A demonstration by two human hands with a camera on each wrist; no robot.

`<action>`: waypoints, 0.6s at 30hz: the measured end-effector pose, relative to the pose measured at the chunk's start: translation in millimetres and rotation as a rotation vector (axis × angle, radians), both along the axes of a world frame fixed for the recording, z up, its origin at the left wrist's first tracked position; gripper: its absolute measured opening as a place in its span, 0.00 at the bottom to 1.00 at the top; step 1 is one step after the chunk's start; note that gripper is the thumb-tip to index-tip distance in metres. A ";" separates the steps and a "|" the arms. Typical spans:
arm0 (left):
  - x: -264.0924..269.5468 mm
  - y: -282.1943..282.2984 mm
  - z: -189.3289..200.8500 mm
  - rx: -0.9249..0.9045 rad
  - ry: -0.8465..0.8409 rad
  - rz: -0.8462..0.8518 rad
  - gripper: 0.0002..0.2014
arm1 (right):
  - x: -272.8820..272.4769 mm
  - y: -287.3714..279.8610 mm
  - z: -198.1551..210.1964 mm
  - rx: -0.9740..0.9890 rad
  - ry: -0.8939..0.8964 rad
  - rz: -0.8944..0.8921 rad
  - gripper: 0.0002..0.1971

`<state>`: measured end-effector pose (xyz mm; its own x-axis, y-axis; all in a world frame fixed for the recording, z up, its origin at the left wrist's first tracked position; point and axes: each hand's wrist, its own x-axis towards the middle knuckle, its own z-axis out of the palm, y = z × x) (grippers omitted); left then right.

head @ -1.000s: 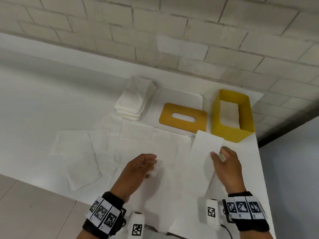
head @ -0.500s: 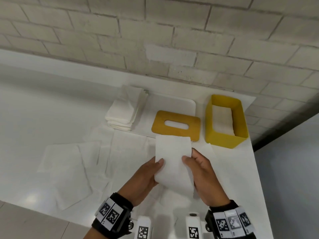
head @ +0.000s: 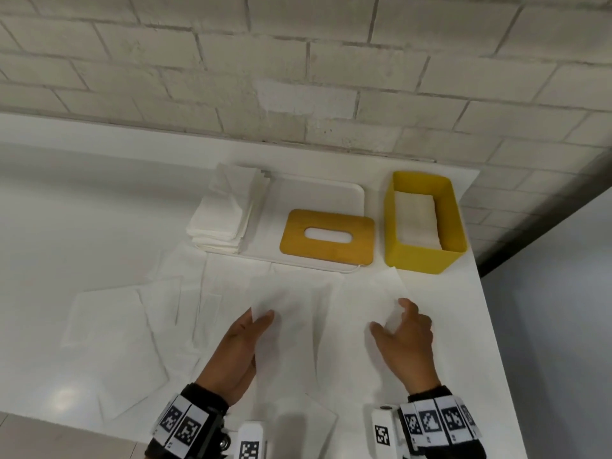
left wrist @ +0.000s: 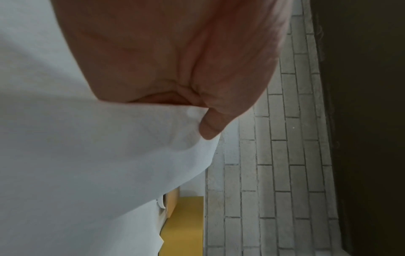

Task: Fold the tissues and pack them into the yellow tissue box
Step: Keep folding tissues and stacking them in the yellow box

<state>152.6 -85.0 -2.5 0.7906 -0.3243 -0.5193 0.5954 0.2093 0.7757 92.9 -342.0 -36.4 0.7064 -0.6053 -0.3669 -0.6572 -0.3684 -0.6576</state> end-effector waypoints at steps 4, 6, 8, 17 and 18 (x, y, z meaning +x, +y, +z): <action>0.2 0.2 4.2 -0.039 0.005 0.008 0.17 | 19.2 -3.8 1.8 0.180 -0.143 -0.091 0.28; 0.4 0.0 7.7 -0.048 0.006 0.009 0.16 | 26.2 -7.1 -0.1 0.196 -0.210 -0.137 0.25; 0.8 1.2 10.7 -0.044 -0.001 0.005 0.16 | 30.7 -9.3 -3.8 0.203 -0.197 -0.143 0.18; 2.7 9.8 9.3 -0.022 -0.003 0.032 0.20 | 33.0 -0.6 15.9 0.309 -0.273 0.008 0.06; 3.6 10.0 8.7 -0.014 -0.008 0.032 0.20 | 30.2 2.4 24.8 0.418 -0.349 0.004 0.03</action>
